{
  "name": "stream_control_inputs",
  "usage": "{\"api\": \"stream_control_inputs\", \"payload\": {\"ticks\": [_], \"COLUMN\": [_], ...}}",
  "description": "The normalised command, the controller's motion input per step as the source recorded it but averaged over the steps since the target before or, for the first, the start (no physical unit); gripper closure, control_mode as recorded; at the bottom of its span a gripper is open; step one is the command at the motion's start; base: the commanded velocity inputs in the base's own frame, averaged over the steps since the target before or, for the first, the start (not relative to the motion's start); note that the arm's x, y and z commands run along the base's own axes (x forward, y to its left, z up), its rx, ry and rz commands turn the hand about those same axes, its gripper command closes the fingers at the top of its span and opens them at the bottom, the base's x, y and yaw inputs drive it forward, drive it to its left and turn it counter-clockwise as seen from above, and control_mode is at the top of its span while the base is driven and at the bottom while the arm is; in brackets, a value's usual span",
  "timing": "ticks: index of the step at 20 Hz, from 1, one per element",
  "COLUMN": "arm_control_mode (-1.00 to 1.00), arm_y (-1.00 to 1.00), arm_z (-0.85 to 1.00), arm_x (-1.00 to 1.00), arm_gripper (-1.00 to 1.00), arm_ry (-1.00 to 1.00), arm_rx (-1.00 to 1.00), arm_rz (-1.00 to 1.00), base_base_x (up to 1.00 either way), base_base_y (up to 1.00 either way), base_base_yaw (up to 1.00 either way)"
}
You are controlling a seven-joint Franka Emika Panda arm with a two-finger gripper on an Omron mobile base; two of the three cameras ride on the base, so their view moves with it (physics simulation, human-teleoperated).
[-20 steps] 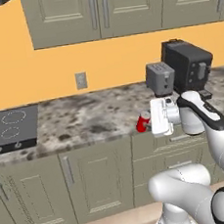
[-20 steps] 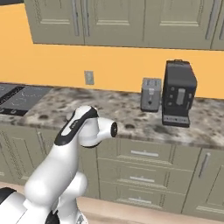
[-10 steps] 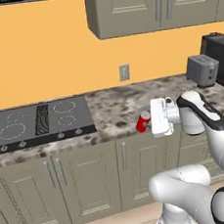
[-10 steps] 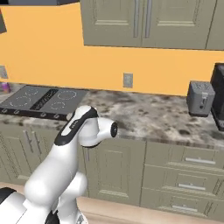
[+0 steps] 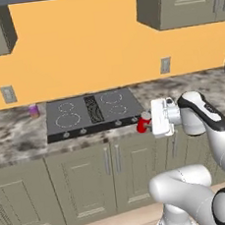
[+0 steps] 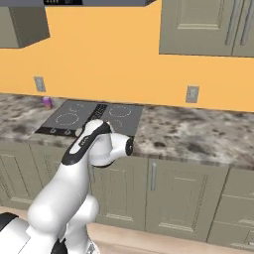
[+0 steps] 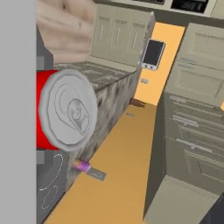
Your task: Four empty soda cans are scattered around the kitchen. Gather all the cans and cluster them next to the stove for recycling.
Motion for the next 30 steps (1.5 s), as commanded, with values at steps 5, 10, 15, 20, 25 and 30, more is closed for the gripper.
{"api": "stream_control_inputs", "payload": {"ticks": [5, 10, 15, 20, 25, 30], "arm_control_mode": [1.00, 1.00, 1.00, 1.00, 1.00, 1.00], "arm_y": [0.00, 0.00, 0.00, 0.00, 0.00, 0.00], "arm_z": [0.00, 0.00, 0.00, 0.00, 0.00, 0.00], "arm_x": [0.00, 0.00, 0.00, 0.00, 0.00, 0.00], "arm_gripper": [1.00, 1.00, 1.00, 1.00, 1.00, 1.00], "arm_ry": [0.00, 0.00, 0.00, 0.00, 0.00, 0.00], "arm_rx": [0.00, 0.00, 0.00, 0.00, 0.00, 0.00], "arm_rz": [0.00, 0.00, 0.00, 0.00, 0.00, 0.00], "base_base_x": [0.00, 0.00, 0.00, 0.00, 0.21, 0.30], "base_base_y": [1.00, 1.00, 1.00, 1.00, 0.37, -0.19], "base_base_yaw": [0.00, 0.00, 0.00, 0.00, 0.00, 0.00]}}
